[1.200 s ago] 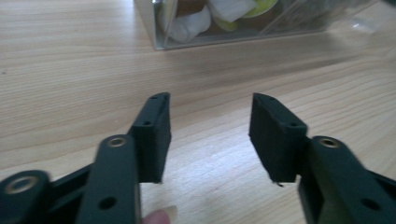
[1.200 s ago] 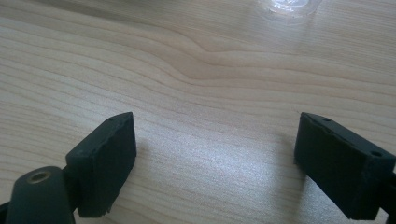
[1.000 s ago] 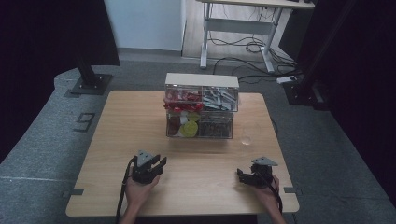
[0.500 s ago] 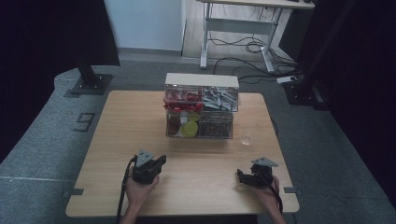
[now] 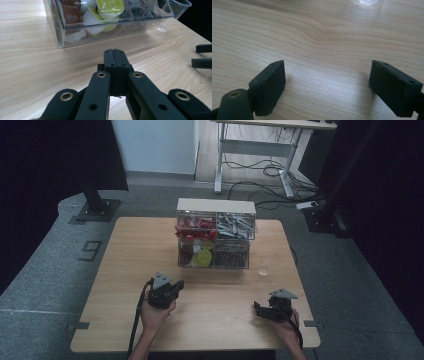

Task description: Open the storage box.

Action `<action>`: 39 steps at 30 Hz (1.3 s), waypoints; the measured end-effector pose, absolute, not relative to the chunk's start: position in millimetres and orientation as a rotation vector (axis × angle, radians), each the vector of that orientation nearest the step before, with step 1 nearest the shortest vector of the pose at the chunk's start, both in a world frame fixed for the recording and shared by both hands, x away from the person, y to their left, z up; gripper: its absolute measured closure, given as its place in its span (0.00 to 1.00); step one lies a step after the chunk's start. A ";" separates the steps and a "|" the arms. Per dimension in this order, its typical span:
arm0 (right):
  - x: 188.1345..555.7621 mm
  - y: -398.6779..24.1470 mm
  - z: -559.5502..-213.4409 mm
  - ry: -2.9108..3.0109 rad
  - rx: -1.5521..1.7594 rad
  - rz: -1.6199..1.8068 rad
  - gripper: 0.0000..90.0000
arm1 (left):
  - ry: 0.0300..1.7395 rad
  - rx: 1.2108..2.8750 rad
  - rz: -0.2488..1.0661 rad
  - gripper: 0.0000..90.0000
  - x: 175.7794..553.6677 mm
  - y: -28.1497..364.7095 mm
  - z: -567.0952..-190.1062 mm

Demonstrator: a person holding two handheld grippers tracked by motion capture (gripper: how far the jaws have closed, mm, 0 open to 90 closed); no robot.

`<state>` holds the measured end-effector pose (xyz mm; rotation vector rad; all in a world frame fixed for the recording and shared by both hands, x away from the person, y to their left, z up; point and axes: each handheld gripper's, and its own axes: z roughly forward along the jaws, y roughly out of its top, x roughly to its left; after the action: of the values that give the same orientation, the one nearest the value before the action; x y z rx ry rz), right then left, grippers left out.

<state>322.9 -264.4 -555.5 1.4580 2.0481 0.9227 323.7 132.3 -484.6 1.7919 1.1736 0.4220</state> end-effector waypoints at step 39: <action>323.3 -264.3 -555.5 2.047 1.456 0.921 0.16 | 1.222 1.880 0.315 1.00 379.1 109.1 -497.7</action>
<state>323.3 -264.3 -555.5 1.4563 2.0473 0.9210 379.1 109.1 -497.7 1.8802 1.2222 0.3148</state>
